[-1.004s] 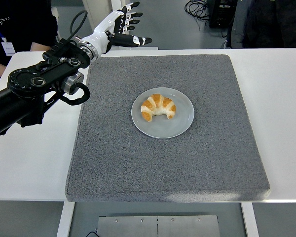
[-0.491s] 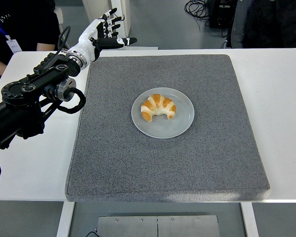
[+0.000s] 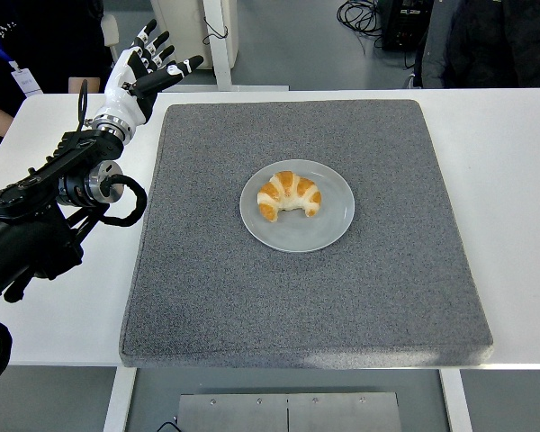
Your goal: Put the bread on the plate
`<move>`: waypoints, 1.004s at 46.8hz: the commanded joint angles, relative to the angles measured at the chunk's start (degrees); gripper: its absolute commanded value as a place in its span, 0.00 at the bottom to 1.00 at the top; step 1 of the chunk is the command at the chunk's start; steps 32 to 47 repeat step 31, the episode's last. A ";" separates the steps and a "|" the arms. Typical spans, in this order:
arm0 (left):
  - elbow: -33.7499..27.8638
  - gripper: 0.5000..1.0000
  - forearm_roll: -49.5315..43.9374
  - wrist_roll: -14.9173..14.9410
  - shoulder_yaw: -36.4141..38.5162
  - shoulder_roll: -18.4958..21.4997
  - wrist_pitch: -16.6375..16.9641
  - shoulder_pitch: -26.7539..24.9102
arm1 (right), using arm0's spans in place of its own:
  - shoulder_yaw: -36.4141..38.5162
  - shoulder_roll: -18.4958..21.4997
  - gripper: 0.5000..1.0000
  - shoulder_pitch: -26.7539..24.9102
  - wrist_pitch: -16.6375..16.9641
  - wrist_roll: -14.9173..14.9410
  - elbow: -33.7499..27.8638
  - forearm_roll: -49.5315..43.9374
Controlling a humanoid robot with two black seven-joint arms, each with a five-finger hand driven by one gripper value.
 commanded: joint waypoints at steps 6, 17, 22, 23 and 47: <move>-0.01 0.95 -3.12 0.14 -0.08 -0.18 -0.06 1.37 | 0.00 0.00 1.00 0.00 0.00 0.00 0.00 0.00; 0.42 0.95 -5.32 0.41 -0.08 -1.05 -0.06 3.13 | 0.00 0.00 1.00 0.00 0.00 0.00 0.00 0.00; 0.42 0.95 -5.32 0.14 -0.08 -1.14 -0.15 3.13 | 0.00 0.00 1.00 0.00 0.00 0.00 0.09 0.00; 0.42 0.95 -5.32 0.05 -0.08 -1.14 -0.06 3.13 | 0.00 0.00 1.00 0.00 0.00 0.00 0.09 0.00; 0.42 0.95 -5.23 -0.12 0.01 -1.14 -0.06 3.13 | 0.00 0.00 1.00 0.00 0.09 0.00 0.09 0.00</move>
